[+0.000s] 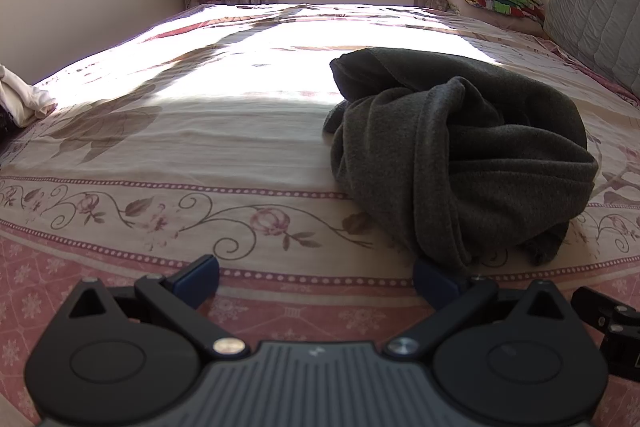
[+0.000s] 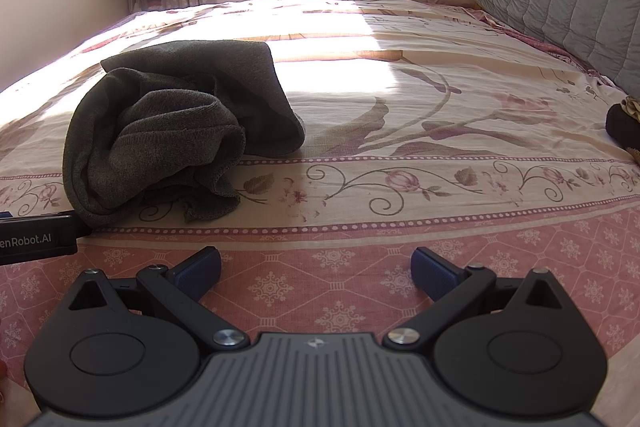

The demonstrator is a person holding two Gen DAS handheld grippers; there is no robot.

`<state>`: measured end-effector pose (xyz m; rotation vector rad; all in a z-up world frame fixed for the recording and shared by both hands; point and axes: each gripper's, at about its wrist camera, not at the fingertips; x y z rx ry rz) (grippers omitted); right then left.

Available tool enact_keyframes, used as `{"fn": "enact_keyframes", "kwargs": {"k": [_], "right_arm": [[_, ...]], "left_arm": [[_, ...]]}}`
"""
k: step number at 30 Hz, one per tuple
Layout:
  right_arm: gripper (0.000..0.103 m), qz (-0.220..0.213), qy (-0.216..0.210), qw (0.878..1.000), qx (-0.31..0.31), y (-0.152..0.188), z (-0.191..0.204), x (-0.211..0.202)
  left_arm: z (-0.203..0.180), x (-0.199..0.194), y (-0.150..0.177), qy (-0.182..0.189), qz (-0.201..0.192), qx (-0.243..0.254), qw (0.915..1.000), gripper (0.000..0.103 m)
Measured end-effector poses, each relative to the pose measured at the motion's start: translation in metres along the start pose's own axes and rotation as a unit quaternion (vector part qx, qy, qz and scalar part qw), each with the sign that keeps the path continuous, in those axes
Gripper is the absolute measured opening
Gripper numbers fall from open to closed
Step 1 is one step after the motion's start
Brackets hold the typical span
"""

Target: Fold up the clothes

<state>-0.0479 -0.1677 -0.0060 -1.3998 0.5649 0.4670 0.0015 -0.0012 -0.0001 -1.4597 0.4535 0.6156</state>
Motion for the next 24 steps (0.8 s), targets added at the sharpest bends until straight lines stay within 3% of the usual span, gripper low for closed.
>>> {"fn": "enact_keyframes", "kwargs": {"k": [11, 20, 24], "right_arm": [[0.103, 0.003, 0.009, 1.0, 0.005, -0.002, 0.005, 0.0], [0.103, 0.064, -0.007, 0.998, 0.011, -0.019, -0.001, 0.004], [0.103, 0.063, -0.019, 0.997, 0.03, -0.027, -0.005, -0.004]], "left_arm": [[-0.002, -0.004, 0.0, -0.006, 0.004, 0.0, 1.0, 0.103], [0.002, -0.003, -0.014, 0.002, 0.065, 0.007, 0.9978, 0.103], [0.006, -0.007, -0.019, 0.0, 0.074, -0.004, 0.9973, 0.103]]}}
Point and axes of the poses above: each gripper's, at about its wrist camera, not at the fingertips, and x roughly the way its jaws point, z to its left, y to its underside, and after that the axes turned 6 degrees about -y, right-handed
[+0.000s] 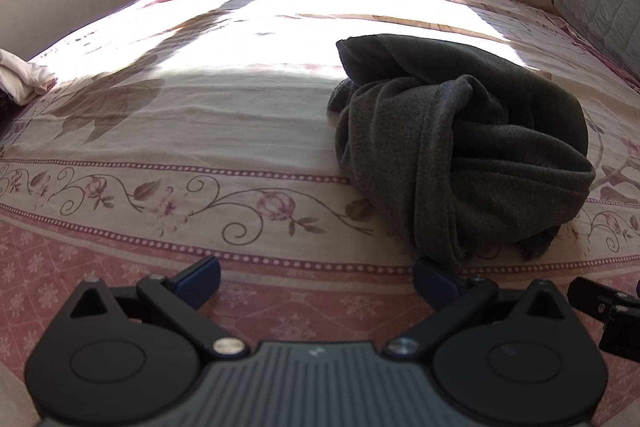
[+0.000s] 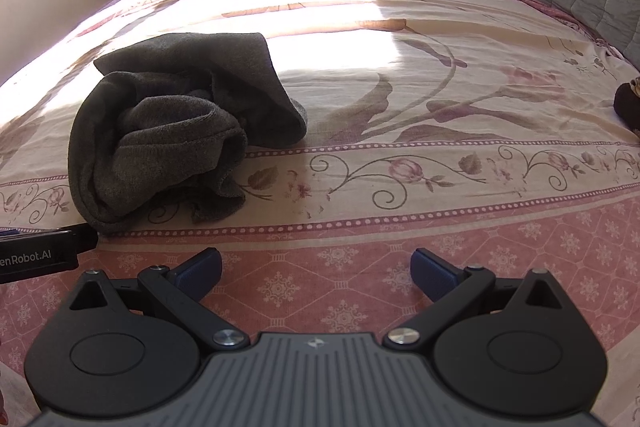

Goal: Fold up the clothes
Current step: 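Move both grippers toward the crumpled grey garment and close on its fabric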

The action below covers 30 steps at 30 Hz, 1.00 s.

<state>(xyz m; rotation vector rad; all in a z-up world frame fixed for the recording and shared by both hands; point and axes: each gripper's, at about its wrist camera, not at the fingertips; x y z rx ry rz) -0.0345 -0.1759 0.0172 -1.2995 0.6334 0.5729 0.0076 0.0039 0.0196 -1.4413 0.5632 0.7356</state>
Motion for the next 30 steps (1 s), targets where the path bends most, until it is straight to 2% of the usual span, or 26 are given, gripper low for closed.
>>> {"fn": "enact_keyframes", "kwargs": {"k": [6, 16, 20, 25, 30], "right_arm": [[0.103, -0.017, -0.012, 1.0, -0.005, -0.017, 0.002, -0.015], [0.103, -0.033, -0.041, 0.998, 0.028, -0.046, -0.001, -0.032], [0.103, -0.034, -0.036, 0.998, 0.025, -0.053, 0.008, -0.033], [0.103, -0.032, -0.047, 0.998, 0.014, -0.059, 0.015, -0.03], [0.103, -0.03, -0.053, 0.998, 0.034, -0.069, 0.009, -0.027]], "left_arm": [[0.006, -0.006, -0.01, 0.007, 0.011, 0.004, 0.9999, 0.103], [0.021, -0.007, -0.019, 0.012, 0.036, -0.011, 0.9992, 0.103], [0.023, -0.007, -0.024, 0.014, 0.039, -0.007, 0.9991, 0.103], [0.023, -0.002, -0.032, 0.038, 0.057, 0.001, 0.9977, 0.103], [0.021, -0.003, -0.044, 0.055, 0.055, -0.004, 0.997, 0.103]]}}
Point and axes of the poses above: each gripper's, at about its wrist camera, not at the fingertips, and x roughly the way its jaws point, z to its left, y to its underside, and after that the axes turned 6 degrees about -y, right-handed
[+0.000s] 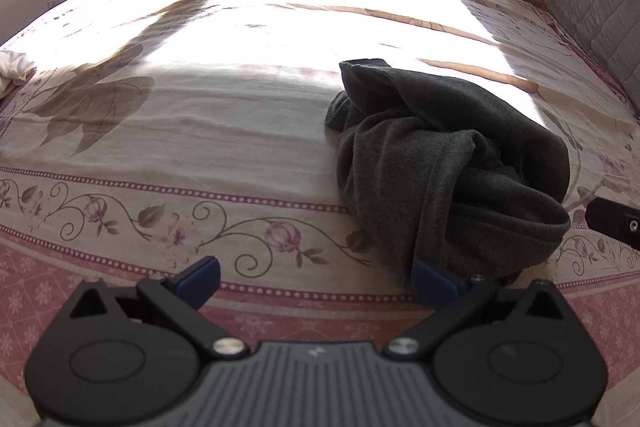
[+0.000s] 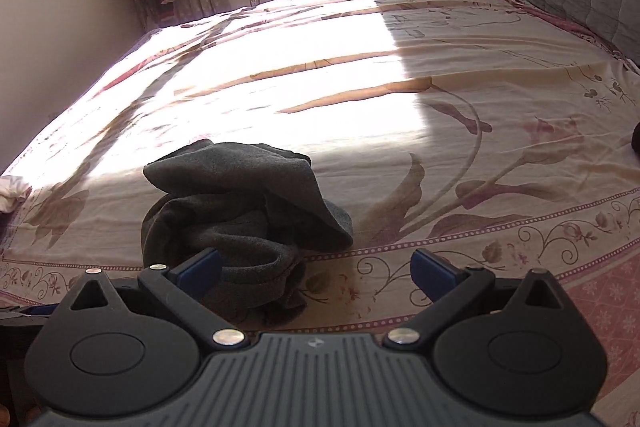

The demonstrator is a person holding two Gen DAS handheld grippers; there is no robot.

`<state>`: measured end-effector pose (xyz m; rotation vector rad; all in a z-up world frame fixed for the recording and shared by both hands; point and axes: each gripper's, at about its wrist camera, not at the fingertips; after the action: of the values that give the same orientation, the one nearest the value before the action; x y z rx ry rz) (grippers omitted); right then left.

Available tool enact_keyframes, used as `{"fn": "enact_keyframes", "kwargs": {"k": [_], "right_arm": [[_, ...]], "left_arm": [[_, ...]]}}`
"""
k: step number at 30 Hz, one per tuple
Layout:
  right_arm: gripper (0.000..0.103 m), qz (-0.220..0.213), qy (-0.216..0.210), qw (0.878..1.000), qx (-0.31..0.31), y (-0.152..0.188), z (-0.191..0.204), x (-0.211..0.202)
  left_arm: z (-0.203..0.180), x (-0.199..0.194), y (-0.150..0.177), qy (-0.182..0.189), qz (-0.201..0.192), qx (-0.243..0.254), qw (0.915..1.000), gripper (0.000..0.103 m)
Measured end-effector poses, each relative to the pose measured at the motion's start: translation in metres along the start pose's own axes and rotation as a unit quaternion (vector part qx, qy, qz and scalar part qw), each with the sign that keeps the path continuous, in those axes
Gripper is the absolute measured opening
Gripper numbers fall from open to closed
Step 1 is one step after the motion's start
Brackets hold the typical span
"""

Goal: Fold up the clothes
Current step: 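Move both grippers toward the crumpled grey garment and close on its fabric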

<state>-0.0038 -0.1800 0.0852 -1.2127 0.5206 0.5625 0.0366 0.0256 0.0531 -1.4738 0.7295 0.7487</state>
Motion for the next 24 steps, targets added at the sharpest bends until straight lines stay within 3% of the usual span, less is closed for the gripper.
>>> {"fn": "enact_keyframes", "kwargs": {"k": [9, 24], "right_arm": [[0.102, 0.009, -0.016, 0.999, 0.038, -0.006, -0.019, 0.017], [0.094, 0.035, -0.062, 0.994, 0.079, 0.002, -0.033, 0.047]], "left_arm": [[-0.012, 0.009, -0.015, 0.04, 0.014, -0.003, 0.9991, 0.103], [-0.016, 0.034, -0.02, 0.042, 0.045, -0.035, 0.9975, 0.102]]}}
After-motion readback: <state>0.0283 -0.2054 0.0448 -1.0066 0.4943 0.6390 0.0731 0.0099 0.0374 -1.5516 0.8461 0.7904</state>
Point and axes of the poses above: each gripper's, at about its wrist camera, not at the fingertips, and x roughly the way its jaws point, z to its left, y to its underside, and after that the axes turned 6 degrees about -y, right-handed
